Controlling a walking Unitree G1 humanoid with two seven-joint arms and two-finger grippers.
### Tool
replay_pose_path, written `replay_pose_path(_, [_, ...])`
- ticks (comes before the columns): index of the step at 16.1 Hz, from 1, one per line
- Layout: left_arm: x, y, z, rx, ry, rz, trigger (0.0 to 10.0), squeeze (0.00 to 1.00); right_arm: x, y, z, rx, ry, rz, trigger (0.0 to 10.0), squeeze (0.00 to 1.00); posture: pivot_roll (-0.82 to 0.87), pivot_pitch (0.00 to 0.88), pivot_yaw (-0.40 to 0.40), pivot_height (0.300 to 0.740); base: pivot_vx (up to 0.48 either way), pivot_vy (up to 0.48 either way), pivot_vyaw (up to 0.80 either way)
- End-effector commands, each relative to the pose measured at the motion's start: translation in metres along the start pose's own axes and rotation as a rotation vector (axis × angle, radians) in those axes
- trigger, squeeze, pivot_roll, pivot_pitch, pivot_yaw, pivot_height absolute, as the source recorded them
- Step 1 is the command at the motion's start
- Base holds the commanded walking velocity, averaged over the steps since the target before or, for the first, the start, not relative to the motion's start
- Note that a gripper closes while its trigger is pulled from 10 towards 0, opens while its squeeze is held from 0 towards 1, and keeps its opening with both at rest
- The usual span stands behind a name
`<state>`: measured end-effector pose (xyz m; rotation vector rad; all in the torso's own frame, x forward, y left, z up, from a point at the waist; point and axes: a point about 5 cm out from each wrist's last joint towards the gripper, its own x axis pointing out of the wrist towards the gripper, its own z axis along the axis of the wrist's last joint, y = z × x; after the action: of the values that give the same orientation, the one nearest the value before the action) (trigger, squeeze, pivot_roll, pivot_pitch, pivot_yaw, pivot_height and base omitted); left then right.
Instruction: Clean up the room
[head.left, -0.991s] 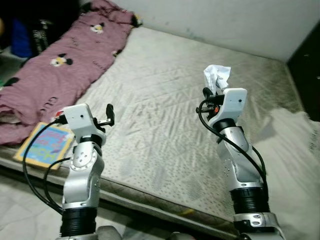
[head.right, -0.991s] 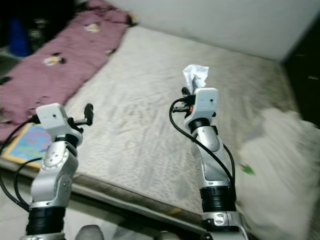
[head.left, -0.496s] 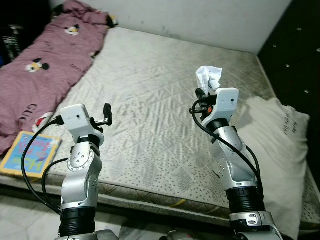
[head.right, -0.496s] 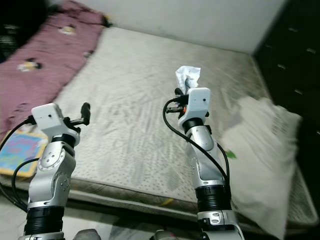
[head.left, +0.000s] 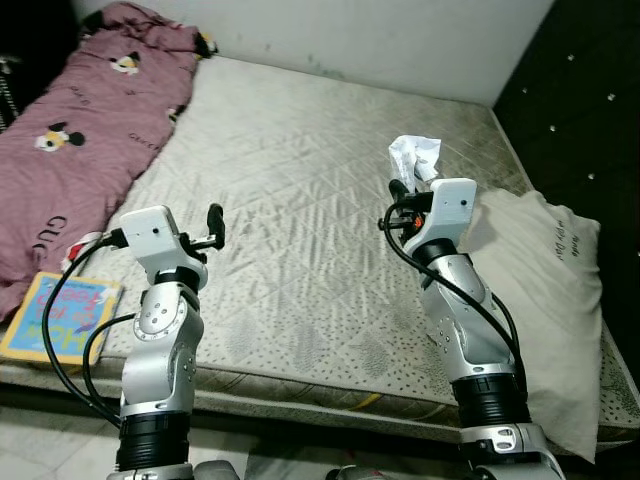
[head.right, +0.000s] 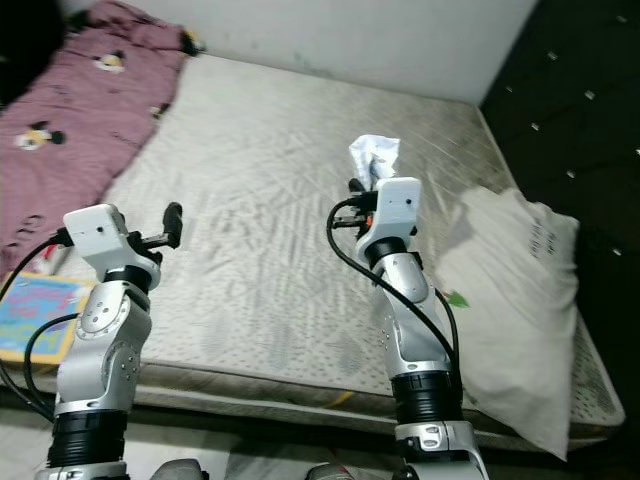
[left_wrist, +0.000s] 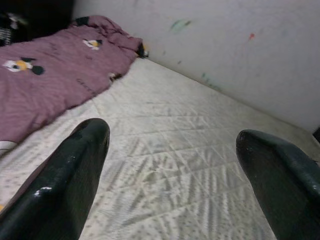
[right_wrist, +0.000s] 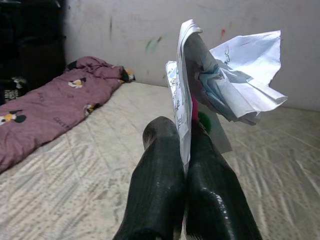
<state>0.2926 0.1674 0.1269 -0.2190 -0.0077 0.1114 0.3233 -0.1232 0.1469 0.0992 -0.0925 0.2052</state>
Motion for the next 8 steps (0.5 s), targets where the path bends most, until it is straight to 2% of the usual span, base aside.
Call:
replay_pose_path(1, [0.0003, -0.0040, -0.0036, -0.002, 0.011, -0.012, 10.0, 0.00, 0.0013, -0.0044, 0.0005, -0.004, 0.010, -0.007, 10.0, 0.00, 0.08, 0.000, -0.115, 0.740, 0.000, 0.356, 0.00])
replay_pose_path(6, [0.0004, -0.0054, -0.0039, -0.004, 0.007, -0.018, 10.0, 0.00, 0.0017, -0.0043, -0.0011, -0.005, 0.019, 0.005, 10.0, 0.00, 0.08, 0.000, -0.118, 0.740, 0.000, 0.363, 0.00])
replay_pose_path(8, [0.0003, -0.0059, -0.0038, -0.004, 0.004, -0.021, 10.0, 0.00, 0.0019, -0.0038, -0.0021, -0.008, 0.025, 0.010, 10.0, 0.00, 0.08, 0.000, -0.119, 0.740, 0.000, 0.480, -0.63])
